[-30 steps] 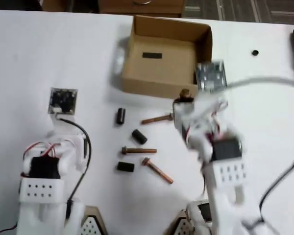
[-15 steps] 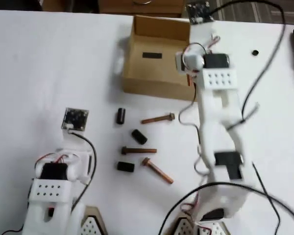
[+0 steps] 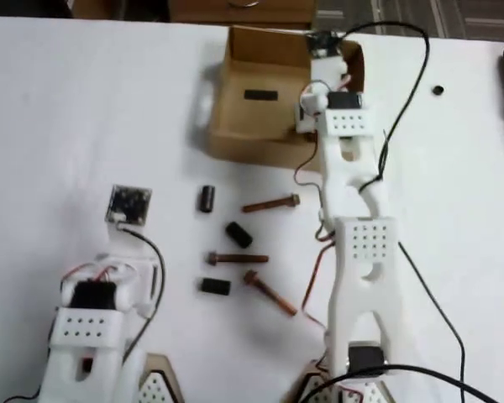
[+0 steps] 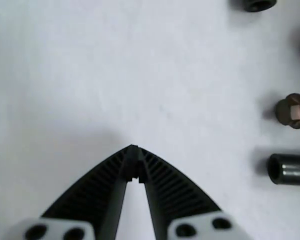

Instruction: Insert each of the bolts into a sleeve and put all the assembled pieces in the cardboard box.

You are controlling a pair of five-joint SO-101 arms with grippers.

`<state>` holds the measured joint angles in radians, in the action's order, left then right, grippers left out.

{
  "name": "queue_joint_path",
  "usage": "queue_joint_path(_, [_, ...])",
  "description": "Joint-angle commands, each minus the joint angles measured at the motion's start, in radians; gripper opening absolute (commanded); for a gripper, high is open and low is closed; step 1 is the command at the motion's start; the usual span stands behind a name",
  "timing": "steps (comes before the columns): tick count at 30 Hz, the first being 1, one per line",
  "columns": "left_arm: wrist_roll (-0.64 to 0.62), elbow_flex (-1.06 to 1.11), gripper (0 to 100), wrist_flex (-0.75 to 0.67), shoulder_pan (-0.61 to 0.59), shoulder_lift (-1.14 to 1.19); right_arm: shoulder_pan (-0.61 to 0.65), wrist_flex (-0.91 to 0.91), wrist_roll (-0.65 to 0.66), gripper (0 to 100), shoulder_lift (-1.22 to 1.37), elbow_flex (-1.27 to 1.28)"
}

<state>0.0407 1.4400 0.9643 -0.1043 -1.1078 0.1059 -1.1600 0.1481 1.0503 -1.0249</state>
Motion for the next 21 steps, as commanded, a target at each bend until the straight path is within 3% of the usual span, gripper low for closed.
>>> queue_joint_path(1, [0.002, 0.002, 2, -0.037, -0.006, -0.002, -0.018, -0.077, 0.008, 31.0, 0.013, -0.164])
queue_joint_path(4, [0.002, 0.002, 2, -0.037, -0.006, -0.002, -0.016, -0.168, 0.008, 37.6, 0.012, -0.262])
queue_joint_path(13, [0.0, 0.005, 2, -0.058, -0.006, -0.002, 0.035, -0.613, 0.014, 38.0, 0.002, -0.654])
queue_joint_path(21, [-0.002, 0.005, 2, -0.058, -0.008, -0.002, 0.153, -0.613, 0.157, 38.0, -0.338, -0.336])
